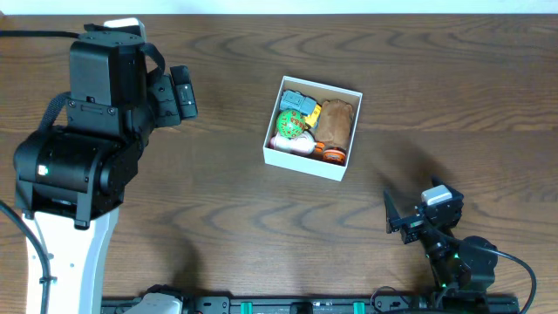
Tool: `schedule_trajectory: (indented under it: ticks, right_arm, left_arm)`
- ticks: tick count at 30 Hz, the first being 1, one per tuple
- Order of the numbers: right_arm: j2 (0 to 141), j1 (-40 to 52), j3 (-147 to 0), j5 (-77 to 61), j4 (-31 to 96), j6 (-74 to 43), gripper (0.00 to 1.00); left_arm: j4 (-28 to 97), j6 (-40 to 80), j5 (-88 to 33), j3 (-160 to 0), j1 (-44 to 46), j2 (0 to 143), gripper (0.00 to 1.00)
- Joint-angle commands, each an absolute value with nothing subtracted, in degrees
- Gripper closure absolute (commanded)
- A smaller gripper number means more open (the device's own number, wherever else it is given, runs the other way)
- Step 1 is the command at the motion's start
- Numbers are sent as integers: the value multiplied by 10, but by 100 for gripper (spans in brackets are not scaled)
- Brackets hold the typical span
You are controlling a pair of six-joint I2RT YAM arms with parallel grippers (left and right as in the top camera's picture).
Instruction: Pack container
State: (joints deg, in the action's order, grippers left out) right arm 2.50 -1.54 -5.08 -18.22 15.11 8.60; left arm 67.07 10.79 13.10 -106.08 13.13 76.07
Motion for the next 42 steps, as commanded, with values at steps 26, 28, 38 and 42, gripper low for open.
schedule_trajectory:
  ticks: [26,28,38,42]
  right_arm:
    - [21,-18,-48,-186,149,86,1]
    - [21,-18,-48,-187,149,86,1]
    - [21,-18,-48,-187,149,86,1]
    - [21,-18,-48,-186,149,86,1]
  left_arm:
    - [323,136,81,-598,-1,459,2]
    - [296,136,81,-538,-1,414,2]
    - [195,132,66,-315,-1,221,2]
    - [150,132,66,-243,-1,159,2]
